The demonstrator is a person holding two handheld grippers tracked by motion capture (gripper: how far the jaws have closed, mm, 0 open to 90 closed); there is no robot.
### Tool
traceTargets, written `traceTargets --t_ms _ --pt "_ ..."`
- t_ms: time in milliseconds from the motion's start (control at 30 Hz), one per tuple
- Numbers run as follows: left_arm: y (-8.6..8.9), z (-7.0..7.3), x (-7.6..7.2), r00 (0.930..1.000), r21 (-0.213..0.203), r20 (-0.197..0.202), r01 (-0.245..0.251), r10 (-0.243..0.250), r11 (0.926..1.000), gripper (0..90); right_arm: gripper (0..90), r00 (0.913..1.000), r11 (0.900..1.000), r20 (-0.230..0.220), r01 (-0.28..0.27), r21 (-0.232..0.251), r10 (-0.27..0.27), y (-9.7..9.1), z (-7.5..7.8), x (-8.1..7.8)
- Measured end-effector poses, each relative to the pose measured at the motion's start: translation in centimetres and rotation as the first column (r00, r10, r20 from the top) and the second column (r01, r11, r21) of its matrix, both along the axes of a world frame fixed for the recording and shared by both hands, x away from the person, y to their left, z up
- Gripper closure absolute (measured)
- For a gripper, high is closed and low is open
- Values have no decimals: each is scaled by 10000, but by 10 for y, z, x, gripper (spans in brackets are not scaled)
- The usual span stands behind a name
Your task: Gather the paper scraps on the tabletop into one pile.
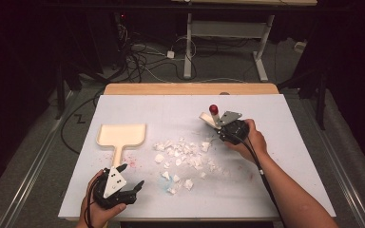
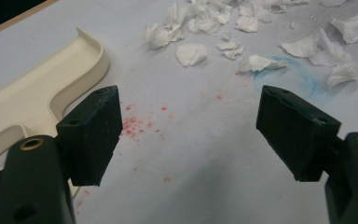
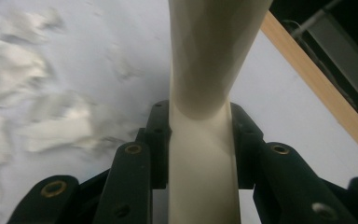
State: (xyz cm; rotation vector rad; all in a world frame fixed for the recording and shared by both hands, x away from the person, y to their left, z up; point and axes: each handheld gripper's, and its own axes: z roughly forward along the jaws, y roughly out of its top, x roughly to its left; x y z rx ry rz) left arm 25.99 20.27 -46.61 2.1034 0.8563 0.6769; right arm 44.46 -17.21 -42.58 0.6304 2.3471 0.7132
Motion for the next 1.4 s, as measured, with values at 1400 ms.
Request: traceTargets --t_ms 1400 --pt "-5 -2 2 9995 27 -216 217 -216 9998 214 678 9804 9793 495 -1937 594 1909 46 28 -17"
